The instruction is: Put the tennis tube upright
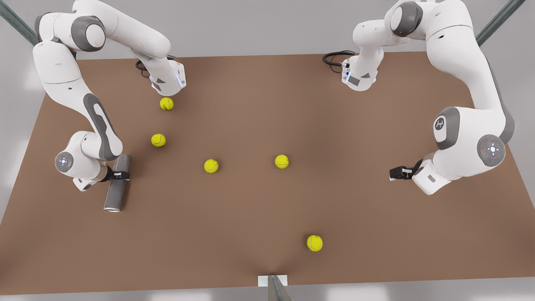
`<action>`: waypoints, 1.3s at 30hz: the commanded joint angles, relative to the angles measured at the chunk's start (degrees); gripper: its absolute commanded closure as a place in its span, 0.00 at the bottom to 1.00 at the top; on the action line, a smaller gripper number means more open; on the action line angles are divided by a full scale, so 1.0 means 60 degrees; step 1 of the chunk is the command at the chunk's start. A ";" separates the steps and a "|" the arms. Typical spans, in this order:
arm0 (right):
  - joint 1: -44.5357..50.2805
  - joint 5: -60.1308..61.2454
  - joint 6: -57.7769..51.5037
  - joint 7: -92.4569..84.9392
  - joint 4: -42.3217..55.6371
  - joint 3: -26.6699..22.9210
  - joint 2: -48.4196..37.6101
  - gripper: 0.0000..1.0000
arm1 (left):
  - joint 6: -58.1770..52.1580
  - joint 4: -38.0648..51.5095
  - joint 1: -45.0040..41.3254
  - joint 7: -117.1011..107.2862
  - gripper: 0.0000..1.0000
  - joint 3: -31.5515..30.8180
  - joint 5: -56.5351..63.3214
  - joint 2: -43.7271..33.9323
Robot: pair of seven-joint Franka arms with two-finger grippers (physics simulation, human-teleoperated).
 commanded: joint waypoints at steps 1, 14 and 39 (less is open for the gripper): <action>-0.0009 -0.0005 0.0001 0.0000 -0.0002 0.0001 0.0000 0.04 | 0.0000 0.0000 0.0000 0.0005 0.01 -0.0001 0.0001 0.0000; -0.0024 -0.0020 0.0015 -0.0073 -0.0075 -0.0014 -0.0015 0.29 | 0.0015 0.0044 0.0014 -0.0009 0.01 -0.0001 0.0016 0.0029; 0.3462 0.0024 -0.1860 -0.0117 0.1390 0.1260 -0.1216 0.27 | 0.0410 0.0161 0.0366 -0.0214 0.01 -0.0176 -0.0585 0.0806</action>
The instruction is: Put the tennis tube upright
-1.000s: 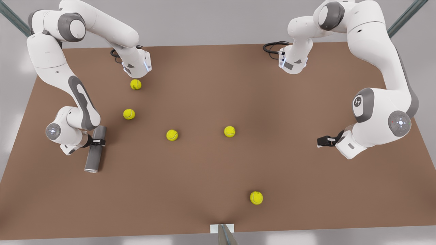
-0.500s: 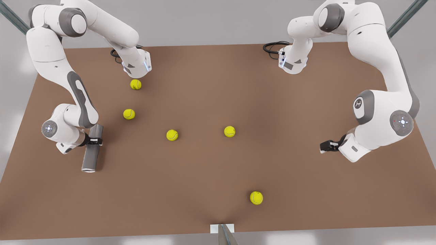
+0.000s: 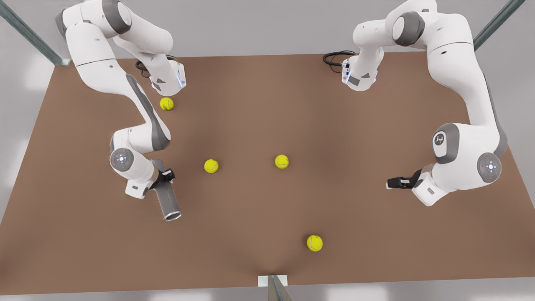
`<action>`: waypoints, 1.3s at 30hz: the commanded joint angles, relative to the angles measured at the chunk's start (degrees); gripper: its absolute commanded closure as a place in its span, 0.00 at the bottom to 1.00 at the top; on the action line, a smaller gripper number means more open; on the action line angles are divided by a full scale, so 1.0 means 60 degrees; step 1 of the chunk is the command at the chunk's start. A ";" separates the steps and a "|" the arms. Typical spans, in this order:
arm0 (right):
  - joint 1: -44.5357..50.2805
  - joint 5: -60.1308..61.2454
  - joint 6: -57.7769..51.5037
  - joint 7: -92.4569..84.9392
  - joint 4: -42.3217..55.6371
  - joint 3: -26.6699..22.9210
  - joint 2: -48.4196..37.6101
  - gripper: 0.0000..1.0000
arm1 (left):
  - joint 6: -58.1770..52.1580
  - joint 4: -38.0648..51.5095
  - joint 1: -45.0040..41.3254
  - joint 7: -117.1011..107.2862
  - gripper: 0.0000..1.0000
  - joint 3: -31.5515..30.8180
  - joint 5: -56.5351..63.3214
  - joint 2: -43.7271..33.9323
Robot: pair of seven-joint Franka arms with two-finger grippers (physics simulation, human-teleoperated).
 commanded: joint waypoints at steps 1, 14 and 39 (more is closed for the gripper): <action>0.0189 -0.0038 -0.0026 0.0029 0.0116 0.0000 0.0003 0.27 | 0.0000 0.0007 0.0013 -0.0033 0.01 -0.0007 -0.0070 -0.0010; 0.4833 -0.2953 0.0882 -0.2299 0.3691 -0.0132 0.3035 0.25 | 0.0015 -0.0037 0.0028 -0.0004 0.01 0.0008 -0.1842 0.0268; 0.7001 -0.3539 0.0692 -0.3135 0.6225 -0.1055 0.5159 0.00 | 0.0278 -0.0431 -0.0104 -0.0618 0.01 -0.0021 -0.2340 0.0328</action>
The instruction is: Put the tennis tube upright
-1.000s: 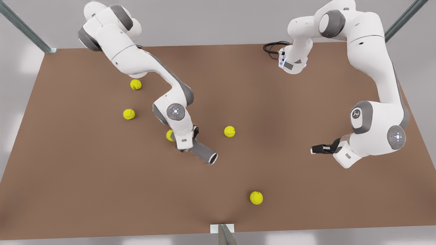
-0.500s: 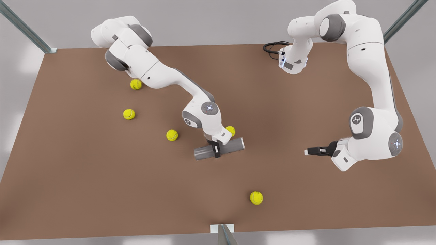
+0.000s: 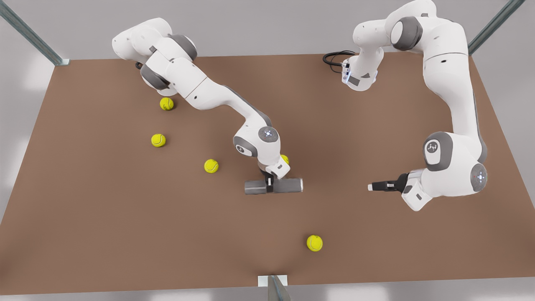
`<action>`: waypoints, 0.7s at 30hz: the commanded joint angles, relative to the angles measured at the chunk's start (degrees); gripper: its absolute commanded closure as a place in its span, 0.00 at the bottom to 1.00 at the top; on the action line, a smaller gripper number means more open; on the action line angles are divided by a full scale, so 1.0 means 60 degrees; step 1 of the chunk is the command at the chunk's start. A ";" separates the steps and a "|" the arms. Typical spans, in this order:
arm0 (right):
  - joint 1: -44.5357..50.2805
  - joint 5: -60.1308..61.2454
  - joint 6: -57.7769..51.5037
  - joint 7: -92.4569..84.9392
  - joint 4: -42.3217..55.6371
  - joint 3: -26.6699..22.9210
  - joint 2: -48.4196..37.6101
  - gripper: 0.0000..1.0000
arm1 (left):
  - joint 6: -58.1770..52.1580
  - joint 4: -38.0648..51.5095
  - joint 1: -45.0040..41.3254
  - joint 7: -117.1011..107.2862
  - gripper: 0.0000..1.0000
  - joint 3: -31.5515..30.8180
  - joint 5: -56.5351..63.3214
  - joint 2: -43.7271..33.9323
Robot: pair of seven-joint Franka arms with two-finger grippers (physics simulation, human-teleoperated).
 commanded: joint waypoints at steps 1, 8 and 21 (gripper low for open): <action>0.0000 0.0000 0.0000 -0.0004 0.0000 0.0000 -0.0001 0.00 | -0.0005 -0.0172 0.0058 -0.0128 0.01 -0.0176 -0.0276 -0.0166; -0.3306 0.2077 -0.3438 -0.0252 -0.0190 0.1756 -0.3059 0.00 | 0.2705 -0.3073 0.0044 0.0515 0.01 -0.0865 -0.4727 -0.0871; -0.6035 0.3545 -0.7163 0.3057 -0.2446 -0.1289 -0.7999 0.00 | 0.4272 -0.2736 -0.0513 0.2611 0.01 -0.1758 -0.5081 0.1474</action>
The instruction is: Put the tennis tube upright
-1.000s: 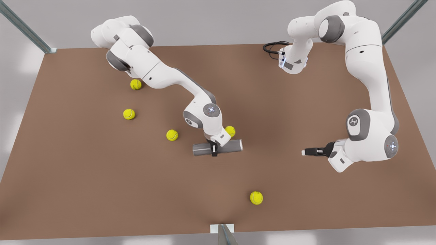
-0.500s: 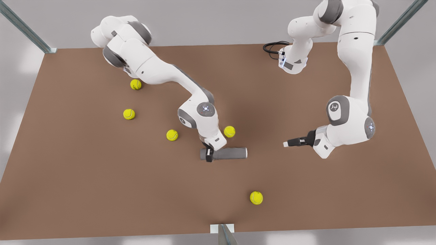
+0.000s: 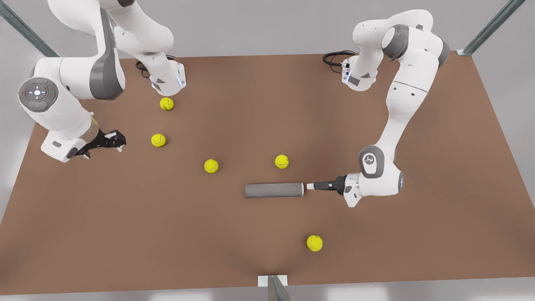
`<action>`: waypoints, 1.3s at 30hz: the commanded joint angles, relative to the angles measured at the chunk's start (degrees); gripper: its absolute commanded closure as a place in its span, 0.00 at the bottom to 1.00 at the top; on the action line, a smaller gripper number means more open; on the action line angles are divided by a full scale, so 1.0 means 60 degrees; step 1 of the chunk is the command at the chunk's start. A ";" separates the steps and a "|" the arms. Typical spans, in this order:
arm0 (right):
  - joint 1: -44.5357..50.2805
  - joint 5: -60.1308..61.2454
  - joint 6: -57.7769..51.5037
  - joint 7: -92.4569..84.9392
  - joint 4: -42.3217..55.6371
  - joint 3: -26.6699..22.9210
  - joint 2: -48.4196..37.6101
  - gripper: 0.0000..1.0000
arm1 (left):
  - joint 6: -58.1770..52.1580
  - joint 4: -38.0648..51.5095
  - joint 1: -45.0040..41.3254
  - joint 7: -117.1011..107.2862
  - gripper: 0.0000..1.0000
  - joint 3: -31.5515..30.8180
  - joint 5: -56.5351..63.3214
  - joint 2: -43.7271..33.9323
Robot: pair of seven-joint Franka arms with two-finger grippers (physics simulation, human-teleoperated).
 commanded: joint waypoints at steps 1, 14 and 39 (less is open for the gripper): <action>-0.0250 0.0000 -0.0024 0.0020 -0.0005 -0.0038 -0.0030 0.00 | 0.0018 0.0006 0.0004 0.0032 0.01 -0.0006 -0.0081 0.0024; 0.0454 0.0308 -0.0523 0.1309 -0.0342 -0.0932 -0.0924 0.00 | 0.0252 0.0036 -0.0099 0.1219 0.01 -0.0020 -0.1033 0.1049; 0.0439 0.0630 -0.0654 0.1573 -0.0459 -0.0932 -0.0953 0.00 | 0.1146 0.0065 -0.0553 0.1659 0.01 -0.0093 -0.1619 0.1562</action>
